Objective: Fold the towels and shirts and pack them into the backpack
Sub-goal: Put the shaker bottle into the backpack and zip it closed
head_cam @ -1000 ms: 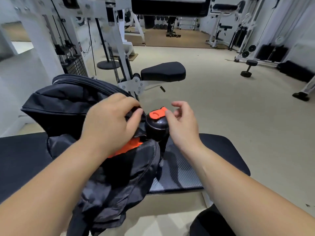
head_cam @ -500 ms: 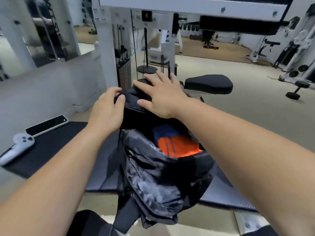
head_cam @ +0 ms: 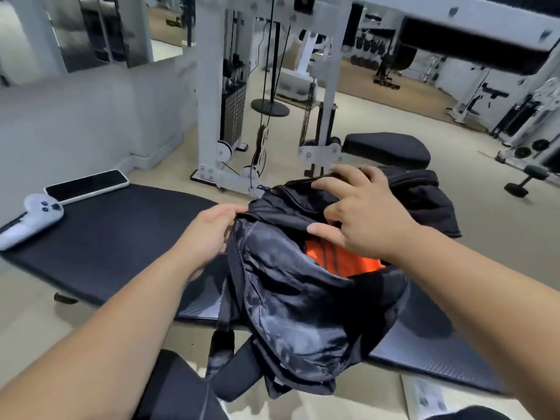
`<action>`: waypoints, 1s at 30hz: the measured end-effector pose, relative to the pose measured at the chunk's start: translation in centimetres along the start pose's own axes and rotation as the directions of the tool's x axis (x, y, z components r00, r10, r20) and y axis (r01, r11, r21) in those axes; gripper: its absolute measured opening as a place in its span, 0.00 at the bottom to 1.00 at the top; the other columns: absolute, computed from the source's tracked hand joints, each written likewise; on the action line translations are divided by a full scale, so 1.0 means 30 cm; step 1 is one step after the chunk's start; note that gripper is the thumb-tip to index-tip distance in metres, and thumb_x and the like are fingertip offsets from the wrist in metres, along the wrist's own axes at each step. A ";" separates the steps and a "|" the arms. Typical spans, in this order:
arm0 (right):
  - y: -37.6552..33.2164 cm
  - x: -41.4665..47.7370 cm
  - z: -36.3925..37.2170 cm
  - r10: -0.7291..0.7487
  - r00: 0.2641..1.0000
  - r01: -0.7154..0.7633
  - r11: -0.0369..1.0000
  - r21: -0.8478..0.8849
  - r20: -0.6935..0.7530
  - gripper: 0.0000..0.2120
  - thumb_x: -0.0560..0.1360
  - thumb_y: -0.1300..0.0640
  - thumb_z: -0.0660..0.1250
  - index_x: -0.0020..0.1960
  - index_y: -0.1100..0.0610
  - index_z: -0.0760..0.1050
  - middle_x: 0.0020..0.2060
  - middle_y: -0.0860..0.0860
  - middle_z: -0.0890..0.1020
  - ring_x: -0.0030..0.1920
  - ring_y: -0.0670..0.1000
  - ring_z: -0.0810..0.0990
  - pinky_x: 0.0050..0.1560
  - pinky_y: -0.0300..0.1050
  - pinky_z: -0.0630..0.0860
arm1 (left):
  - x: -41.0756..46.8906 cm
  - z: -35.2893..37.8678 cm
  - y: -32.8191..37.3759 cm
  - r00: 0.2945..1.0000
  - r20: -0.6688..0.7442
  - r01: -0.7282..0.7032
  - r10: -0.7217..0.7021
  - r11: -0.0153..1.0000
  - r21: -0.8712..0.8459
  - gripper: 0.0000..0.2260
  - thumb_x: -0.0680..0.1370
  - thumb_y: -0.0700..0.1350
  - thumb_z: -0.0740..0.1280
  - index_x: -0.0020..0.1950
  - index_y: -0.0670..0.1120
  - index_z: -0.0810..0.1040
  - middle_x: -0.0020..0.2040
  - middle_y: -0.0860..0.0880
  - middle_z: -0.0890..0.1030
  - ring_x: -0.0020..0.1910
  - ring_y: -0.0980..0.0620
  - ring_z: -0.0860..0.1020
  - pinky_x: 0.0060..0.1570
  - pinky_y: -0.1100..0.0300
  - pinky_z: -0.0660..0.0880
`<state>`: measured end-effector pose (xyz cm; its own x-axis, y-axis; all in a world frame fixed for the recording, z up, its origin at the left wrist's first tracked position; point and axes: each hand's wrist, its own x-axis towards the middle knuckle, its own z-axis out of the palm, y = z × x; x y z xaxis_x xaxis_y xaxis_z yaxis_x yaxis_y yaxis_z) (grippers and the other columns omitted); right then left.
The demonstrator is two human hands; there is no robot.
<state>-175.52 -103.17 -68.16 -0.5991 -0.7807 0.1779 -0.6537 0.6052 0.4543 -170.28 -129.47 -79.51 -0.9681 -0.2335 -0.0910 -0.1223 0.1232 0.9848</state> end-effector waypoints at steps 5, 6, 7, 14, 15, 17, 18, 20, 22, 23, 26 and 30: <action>-0.078 0.125 -0.123 0.037 0.997 -0.031 0.996 -0.089 0.063 0.24 0.78 0.37 0.57 0.41 0.54 0.80 0.38 0.52 0.81 0.46 0.59 0.80 0.56 0.56 0.72 | -0.018 0.006 -0.011 0.990 -0.137 0.020 -0.040 0.990 -0.139 0.13 0.83 0.39 0.61 0.53 0.51 0.84 0.38 0.46 0.80 0.35 0.52 0.73 0.38 0.58 0.75; -0.099 0.161 -0.151 0.032 0.992 -0.021 0.995 -0.094 0.121 0.20 0.78 0.37 0.59 0.44 0.53 0.76 0.36 0.53 0.78 0.42 0.59 0.79 0.47 0.52 0.72 | -0.017 0.003 -0.017 0.986 -0.157 0.035 -0.063 0.985 -0.171 0.12 0.81 0.38 0.63 0.53 0.50 0.84 0.39 0.47 0.81 0.35 0.52 0.74 0.40 0.57 0.76; -0.120 0.196 -0.175 0.023 0.984 -0.010 0.997 -0.074 0.177 0.17 0.78 0.38 0.62 0.49 0.52 0.71 0.35 0.52 0.74 0.40 0.59 0.76 0.42 0.50 0.71 | -0.021 -0.003 -0.017 0.984 -0.158 0.055 -0.083 0.984 -0.170 0.11 0.80 0.37 0.64 0.53 0.49 0.84 0.39 0.47 0.82 0.35 0.53 0.75 0.41 0.57 0.77; -0.250 0.357 -0.076 -0.239 0.770 0.109 0.963 0.247 0.592 0.25 0.82 0.48 0.55 0.78 0.37 0.59 0.79 0.46 0.62 0.77 0.57 0.61 0.74 0.60 0.60 | -0.040 -0.050 -0.064 0.986 -0.024 0.164 -0.166 0.984 -0.069 0.08 0.81 0.40 0.65 0.43 0.40 0.80 0.32 0.45 0.77 0.29 0.51 0.77 0.38 0.53 0.83; -0.267 0.350 -0.057 -0.236 0.767 0.093 0.961 0.261 0.596 0.23 0.83 0.46 0.53 0.78 0.36 0.59 0.78 0.46 0.64 0.77 0.56 0.62 0.74 0.60 0.59 | -0.043 -0.059 -0.069 0.988 -0.017 0.154 -0.155 0.987 -0.054 0.09 0.82 0.41 0.65 0.43 0.40 0.79 0.33 0.45 0.76 0.31 0.50 0.77 0.40 0.51 0.83; -0.282 0.332 -0.025 -0.213 0.806 0.072 0.961 0.267 0.552 0.22 0.83 0.41 0.52 0.76 0.34 0.61 0.75 0.45 0.68 0.74 0.56 0.65 0.71 0.60 0.59 | -0.047 -0.075 -0.072 0.994 -0.042 0.101 -0.102 0.995 -0.023 0.09 0.82 0.40 0.64 0.43 0.41 0.78 0.34 0.45 0.77 0.33 0.50 0.78 0.42 0.52 0.81; -0.282 0.322 -0.017 -0.197 0.826 0.047 0.958 0.284 0.528 0.21 0.83 0.40 0.53 0.76 0.33 0.61 0.74 0.45 0.70 0.73 0.56 0.67 0.70 0.60 0.59 | -0.047 -0.080 -0.070 0.996 -0.062 0.067 -0.067 0.998 -0.012 0.08 0.82 0.40 0.64 0.44 0.41 0.79 0.35 0.45 0.79 0.34 0.51 0.80 0.43 0.53 0.80; -0.277 0.306 -0.015 -0.172 0.850 -0.014 0.938 0.347 0.499 0.22 0.82 0.40 0.55 0.75 0.31 0.59 0.73 0.43 0.71 0.72 0.54 0.69 0.69 0.58 0.59 | -0.051 -0.086 -0.061 0.996 -0.084 0.002 -0.001 1.000 0.014 0.08 0.82 0.40 0.64 0.45 0.42 0.80 0.37 0.46 0.82 0.35 0.54 0.81 0.44 0.55 0.79; -0.269 0.293 -0.027 -0.162 0.864 -0.052 0.914 0.403 0.477 0.23 0.82 0.42 0.57 0.75 0.31 0.58 0.71 0.42 0.73 0.71 0.52 0.69 0.69 0.57 0.58 | -0.061 -0.084 -0.038 0.994 -0.093 -0.060 0.062 0.998 0.026 0.07 0.82 0.40 0.65 0.45 0.43 0.80 0.39 0.46 0.84 0.37 0.57 0.81 0.44 0.60 0.79; -0.264 0.285 -0.035 -0.156 0.870 -0.067 0.902 0.426 0.467 0.22 0.82 0.42 0.57 0.75 0.31 0.60 0.69 0.41 0.75 0.70 0.52 0.70 0.69 0.57 0.59 | -0.068 -0.080 -0.020 0.991 -0.093 -0.091 0.093 0.996 0.020 0.07 0.81 0.40 0.65 0.45 0.44 0.81 0.39 0.47 0.84 0.37 0.57 0.81 0.44 0.61 0.78; -0.253 0.247 -0.059 -0.116 0.906 -0.109 0.865 0.490 0.407 0.22 0.77 0.32 0.60 0.70 0.34 0.70 0.48 0.36 0.79 0.59 0.49 0.73 0.66 0.56 0.64 | -0.101 -0.057 0.043 0.985 -0.056 -0.167 0.166 0.986 -0.013 0.07 0.81 0.40 0.66 0.44 0.42 0.81 0.36 0.48 0.84 0.36 0.56 0.80 0.42 0.61 0.79; -0.259 0.176 -0.032 0.051 0.989 -0.129 0.740 0.660 0.137 0.17 0.69 0.34 0.73 0.50 0.44 0.85 0.30 0.38 0.76 0.36 0.43 0.74 0.41 0.45 0.72 | -0.146 -0.004 0.102 0.976 0.018 -0.216 0.216 0.976 -0.027 0.08 0.80 0.42 0.68 0.41 0.43 0.81 0.32 0.48 0.83 0.32 0.53 0.78 0.39 0.54 0.77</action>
<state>-173.17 -112.15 -69.93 -0.6892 -0.7202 0.0796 -0.7113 0.6516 -0.2634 -166.39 -128.19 -76.07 -0.9755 -0.1837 0.1213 0.0953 0.1443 0.9849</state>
